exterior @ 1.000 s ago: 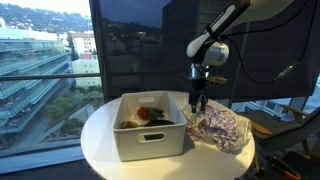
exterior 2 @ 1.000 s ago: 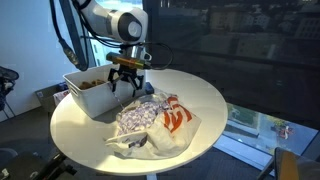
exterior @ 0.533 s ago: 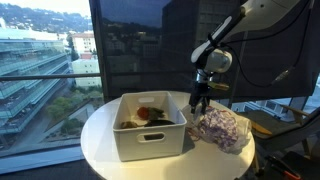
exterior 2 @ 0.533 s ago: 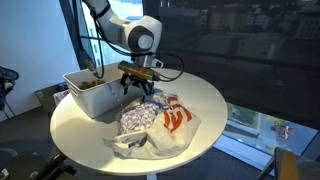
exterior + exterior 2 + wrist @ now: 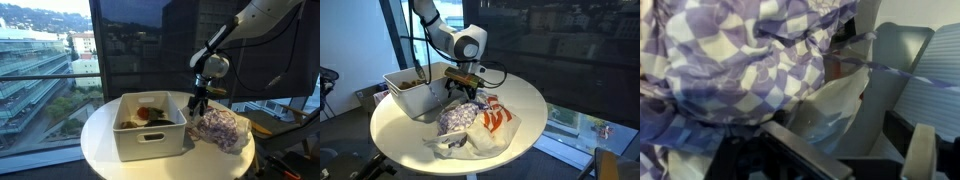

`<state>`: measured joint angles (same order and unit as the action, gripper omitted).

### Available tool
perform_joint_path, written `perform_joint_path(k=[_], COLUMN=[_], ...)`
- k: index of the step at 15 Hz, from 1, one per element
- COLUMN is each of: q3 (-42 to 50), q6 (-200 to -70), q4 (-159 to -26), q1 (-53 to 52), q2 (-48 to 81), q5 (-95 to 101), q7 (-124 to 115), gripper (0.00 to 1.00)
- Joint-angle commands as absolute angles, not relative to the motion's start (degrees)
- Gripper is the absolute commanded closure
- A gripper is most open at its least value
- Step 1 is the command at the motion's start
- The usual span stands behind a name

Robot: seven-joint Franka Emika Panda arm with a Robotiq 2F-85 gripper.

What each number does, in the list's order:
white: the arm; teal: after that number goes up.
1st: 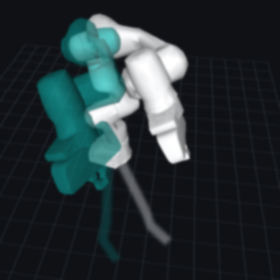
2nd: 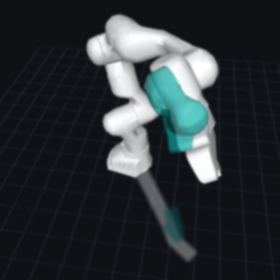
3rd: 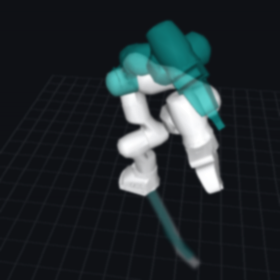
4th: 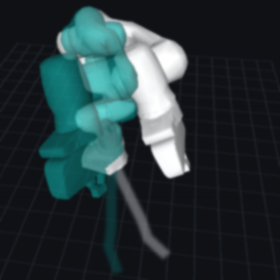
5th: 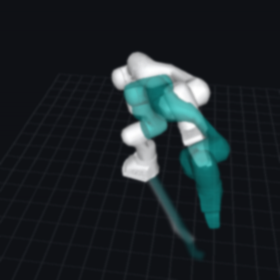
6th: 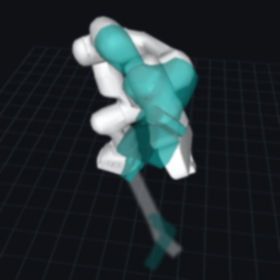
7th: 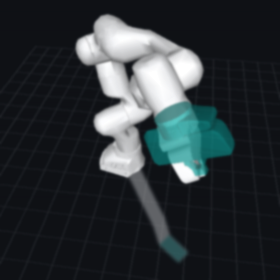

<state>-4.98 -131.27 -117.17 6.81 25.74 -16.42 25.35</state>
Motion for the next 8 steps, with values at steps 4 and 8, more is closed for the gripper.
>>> perform_joint_path(k=[4, 8], q3=[-6.2, -6.62], q6=[-135.64, -137.03], q4=[-112.25, -110.44], q1=[8.29, 9.29], q2=[30.32, 32.25], q5=[-16.22, -15.99], q7=[29.86, 29.85], gripper=[0.28, 0.54])
